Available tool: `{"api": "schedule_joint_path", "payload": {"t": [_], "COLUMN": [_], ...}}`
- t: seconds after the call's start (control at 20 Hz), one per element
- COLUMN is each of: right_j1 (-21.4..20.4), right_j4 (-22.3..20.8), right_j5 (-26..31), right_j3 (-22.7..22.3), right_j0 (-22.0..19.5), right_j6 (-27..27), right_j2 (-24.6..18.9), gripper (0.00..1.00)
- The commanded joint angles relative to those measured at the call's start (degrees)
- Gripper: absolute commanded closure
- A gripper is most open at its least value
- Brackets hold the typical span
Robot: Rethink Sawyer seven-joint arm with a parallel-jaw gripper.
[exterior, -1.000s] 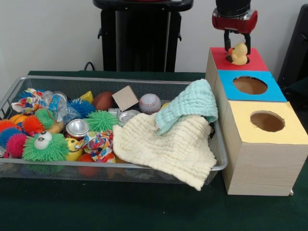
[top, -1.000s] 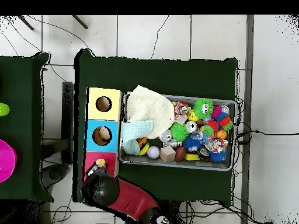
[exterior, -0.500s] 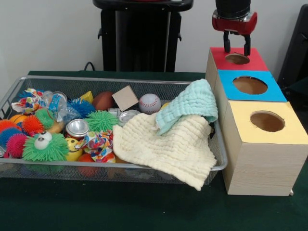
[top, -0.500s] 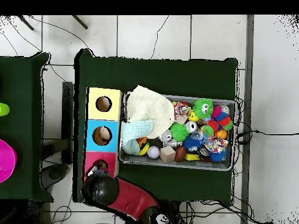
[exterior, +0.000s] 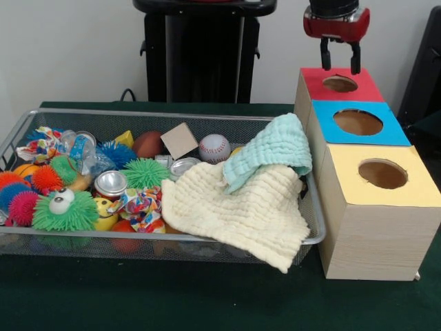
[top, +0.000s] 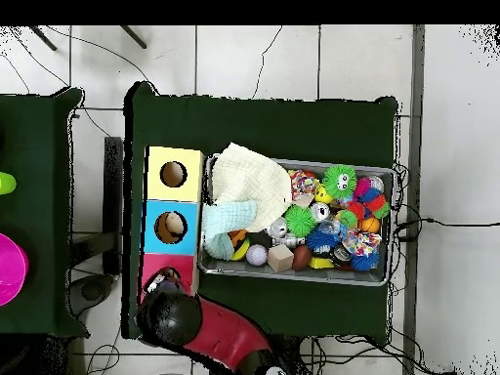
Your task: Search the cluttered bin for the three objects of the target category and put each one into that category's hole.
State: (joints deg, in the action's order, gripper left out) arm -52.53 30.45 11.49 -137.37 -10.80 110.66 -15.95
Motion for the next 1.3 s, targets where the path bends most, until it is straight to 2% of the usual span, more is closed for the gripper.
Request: {"api": "schedule_joint_path", "payload": {"t": [0.05, 0.3, 0.5, 0.85, 1.3], "right_j1": [-4.4, -7.3, -8.2, -2.5, 8.6], "right_j4": [-1.7, -9.0, -15.8, -26.8, -43.4], "right_j5": [11.0, 21.3, 27.6, 23.9, 17.6], "right_j3": [6.6, 10.0, 13.4, 17.1, 26.2], "right_j0": [-1.4, -2.5, -5.2, -13.6, -24.6], "right_j6": [8.3, 5.6, 1.7, -7.0, -15.0], "right_j2": [1.6, 7.1, 9.1, 6.7, 0.9], "gripper": [0.00, 0.00, 0.00, 0.00, 0.00]}}
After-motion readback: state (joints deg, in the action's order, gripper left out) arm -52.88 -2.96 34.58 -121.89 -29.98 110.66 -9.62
